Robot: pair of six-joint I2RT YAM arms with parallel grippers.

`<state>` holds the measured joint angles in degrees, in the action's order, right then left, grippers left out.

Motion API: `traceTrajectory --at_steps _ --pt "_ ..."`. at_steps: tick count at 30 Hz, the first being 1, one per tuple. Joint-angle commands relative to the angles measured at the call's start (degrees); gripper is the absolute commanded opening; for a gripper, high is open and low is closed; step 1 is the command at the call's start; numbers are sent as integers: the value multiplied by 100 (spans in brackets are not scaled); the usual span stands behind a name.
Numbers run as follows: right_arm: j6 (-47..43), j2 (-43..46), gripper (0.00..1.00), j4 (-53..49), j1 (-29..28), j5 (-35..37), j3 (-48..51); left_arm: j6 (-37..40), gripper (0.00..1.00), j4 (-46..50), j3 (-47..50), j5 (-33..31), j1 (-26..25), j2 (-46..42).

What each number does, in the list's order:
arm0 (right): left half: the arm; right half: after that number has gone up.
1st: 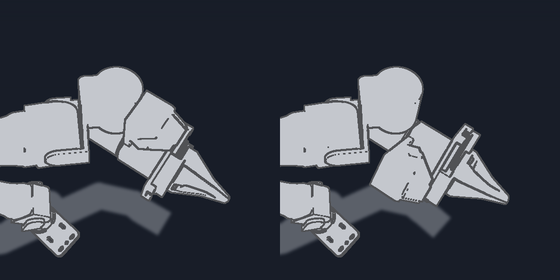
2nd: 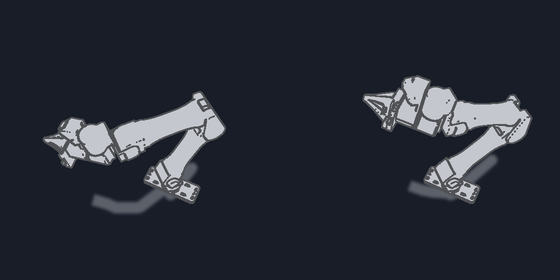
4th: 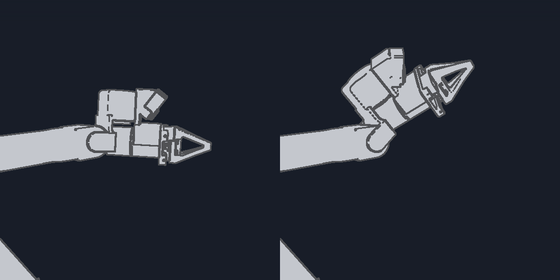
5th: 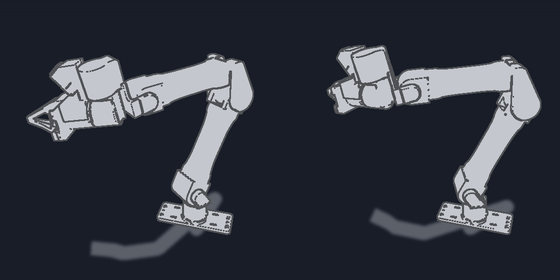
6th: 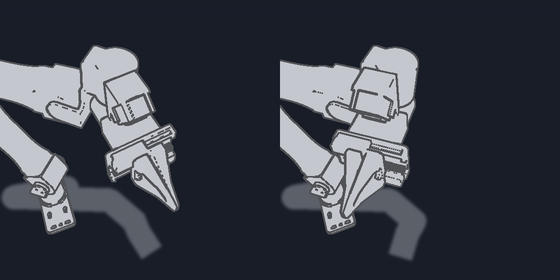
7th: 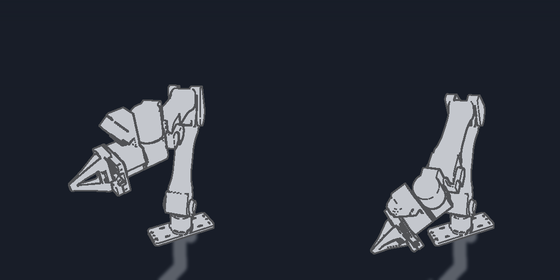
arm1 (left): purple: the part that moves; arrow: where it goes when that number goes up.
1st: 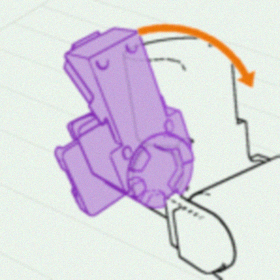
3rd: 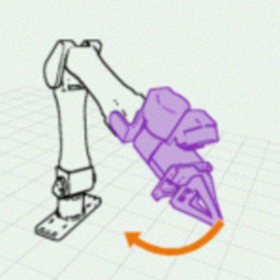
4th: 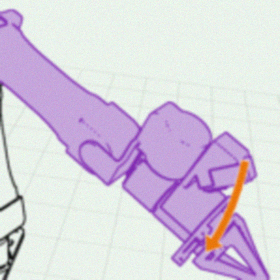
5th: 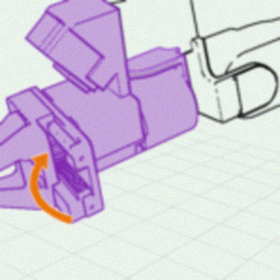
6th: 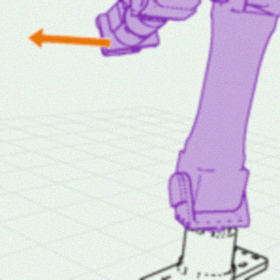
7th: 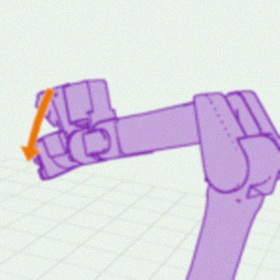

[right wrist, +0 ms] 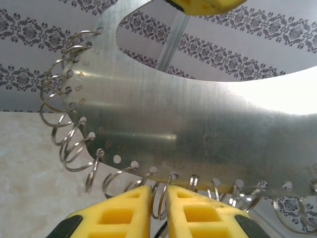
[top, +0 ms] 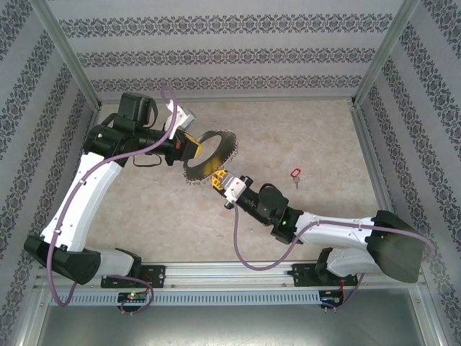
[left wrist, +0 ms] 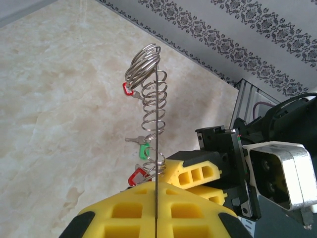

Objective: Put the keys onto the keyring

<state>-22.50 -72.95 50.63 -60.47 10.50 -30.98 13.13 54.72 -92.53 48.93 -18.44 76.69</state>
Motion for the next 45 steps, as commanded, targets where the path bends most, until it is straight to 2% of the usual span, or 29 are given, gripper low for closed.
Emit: traceTrajectory --at_steps 1,27,34,36,40,42,45 --pt "37 -78 17 267 -85 166 -154 49 5 -20 -178 105 -70 -93" --pt "-10 -298 22 527 -238 848 -241 59 5 -49 -101 11 -71 -198" --pt "38 -325 19 527 -237 875 -225 61 6 -41 -112 11 -72 -196" --pt "38 -325 15 518 -245 883 -222 67 5 -46 -114 1 -72 -202" --pt "5 -345 15 505 -238 909 -206 59 6 -52 -98 7 -64 -201" --pt "-23 -365 10 476 -238 901 -214 58 5 -61 -98 9 -70 -202" --pt "-43 -396 9 479 -236 933 -206 41 5 -90 -81 31 -70 -219"
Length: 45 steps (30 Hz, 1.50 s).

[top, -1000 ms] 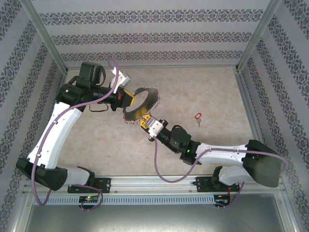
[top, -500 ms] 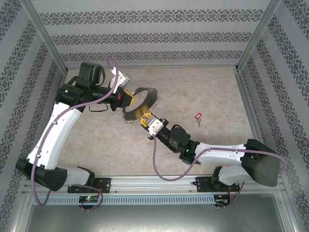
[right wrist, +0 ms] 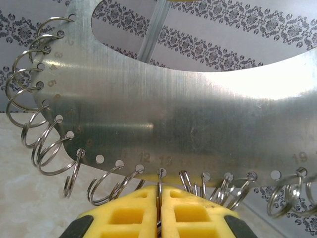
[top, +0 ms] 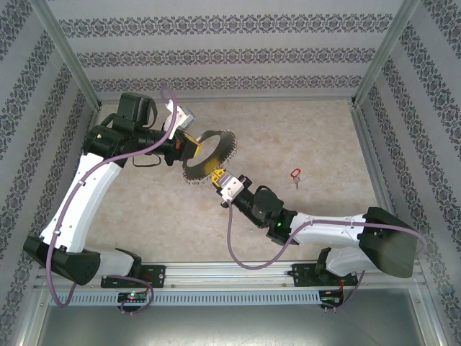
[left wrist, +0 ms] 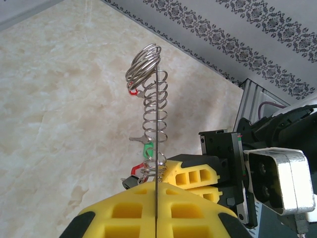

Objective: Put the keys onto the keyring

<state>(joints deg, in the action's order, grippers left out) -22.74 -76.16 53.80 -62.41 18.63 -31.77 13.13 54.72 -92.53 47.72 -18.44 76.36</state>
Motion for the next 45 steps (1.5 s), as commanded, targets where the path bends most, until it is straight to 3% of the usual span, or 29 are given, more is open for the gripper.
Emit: traceTrajectory --at_steps 1,3,7,12,24,30,36,39,41,45 --pt "-27 -74 8 151 -48 130 -135 28 6 -102 -66 147 -72 -199" --pt "-29 -49 0 102 -43 141 -137 -20 5 -142 -33 88 -70 -219" --pt "69 111 0 -189 3 113 -137 -557 5 -379 163 -459 -64 -254" --pt "514 504 0 -995 280 -439 -127 -1693 8 -1259 923 -807 -55 -388" --pt "1900 1039 0 -2598 1489 -2914 -224 -3747 15 -3135 2910 -1018 77 -769" --pt "1978 947 0 -3240 1771 -3730 -450 -4135 21 -3675 3636 -919 74 -767" --pt "1458 742 0 -4633 1780 -3747 -1031 -3845 23 -3289 3981 -1288 86 -776" --pt "1231 589 0 -5277 1786 -3717 -1383 -3851 30 -3353 4266 -1426 101 -819" --pt "1153 512 0 -5380 1788 -3726 -1476 -3861 30 -3418 4468 -1509 99 -816" --pt "1193 329 0 -5517 1787 -3785 -1692 -3888 41 -3510 4843 -1766 118 -841"
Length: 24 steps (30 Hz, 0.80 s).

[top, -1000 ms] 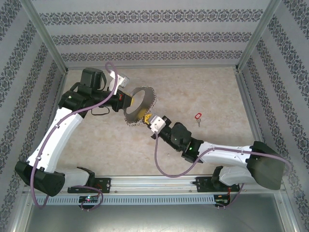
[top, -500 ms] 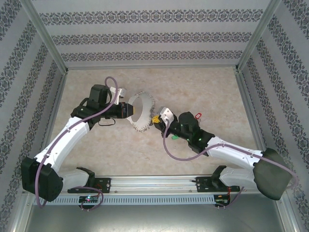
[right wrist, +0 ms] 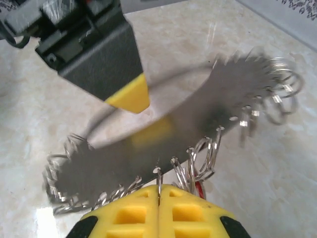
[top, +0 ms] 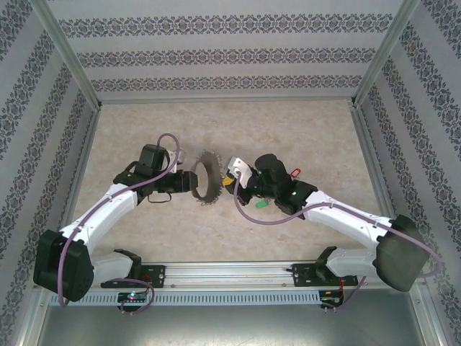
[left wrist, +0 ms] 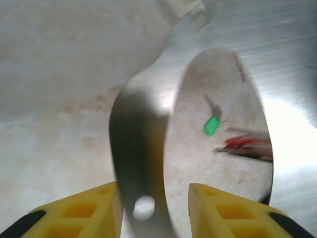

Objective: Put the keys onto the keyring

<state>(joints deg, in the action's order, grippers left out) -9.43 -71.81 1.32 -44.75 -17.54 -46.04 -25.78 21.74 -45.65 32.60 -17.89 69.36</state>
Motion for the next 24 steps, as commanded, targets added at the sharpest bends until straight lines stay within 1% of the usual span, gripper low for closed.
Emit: traceTrajectory --at_steps 1,3,7,9,12,15,17,19,22,24 --pt "-126 -159 0 -320 20 -202 -321 0 42 -246 233 -295 59 -192" --pt "-89 -273 0 -477 26 -262 -457 0 47 -339 397 -389 74 -312" --pt "29 -492 0 -677 54 -401 -650 147 50 -452 600 -524 96 -657" --pt "220 -621 0 -749 90 -430 -745 255 51 -605 706 -486 94 -888" --pt "607 -872 0 -974 155 -403 -989 370 52 -1140 976 -209 95 -1360" --pt "1215 -1105 0 -1002 162 -301 -1169 380 53 -2137 1500 78 29 -1882" --pt "1636 -1252 0 -963 152 -205 -1247 497 56 -2584 1842 -26 -154 -2175" --pt "2070 -1372 0 -945 152 89 -1302 663 59 -2603 1987 -291 -407 -2369" --pt "2517 -1505 0 -991 150 321 -1372 903 62 -2650 2125 -635 -873 -2438" --pt "2715 -1550 0 -1048 142 427 -1413 1061 67 -2789 2191 -909 -1239 -2387"
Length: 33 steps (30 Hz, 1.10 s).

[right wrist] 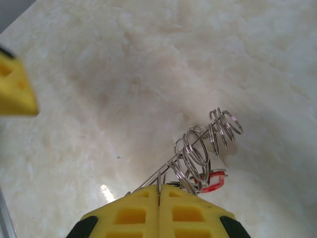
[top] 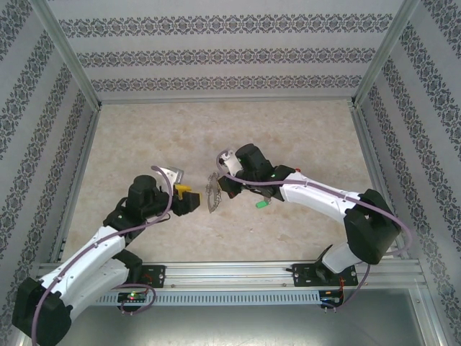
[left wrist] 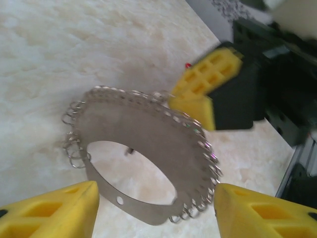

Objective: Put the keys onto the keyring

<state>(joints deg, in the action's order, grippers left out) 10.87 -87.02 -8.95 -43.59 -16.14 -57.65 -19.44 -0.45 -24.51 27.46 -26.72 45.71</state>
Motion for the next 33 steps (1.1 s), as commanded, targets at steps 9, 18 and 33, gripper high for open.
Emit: traceTrajectory --at_steps 9,18,33 --pt "1080 -80 0 -23 -40 478 -236 1278 75 -935 -215 -1137 -1437 1050" --pt "890 121 0 -135 -12 296 -140 1781 66 -1263 -344 -2060 -1582 1959" --pt "-277 446 0 -1332 520 -1343 -8 2904 7 -457 -499 -2258 -1487 2001"
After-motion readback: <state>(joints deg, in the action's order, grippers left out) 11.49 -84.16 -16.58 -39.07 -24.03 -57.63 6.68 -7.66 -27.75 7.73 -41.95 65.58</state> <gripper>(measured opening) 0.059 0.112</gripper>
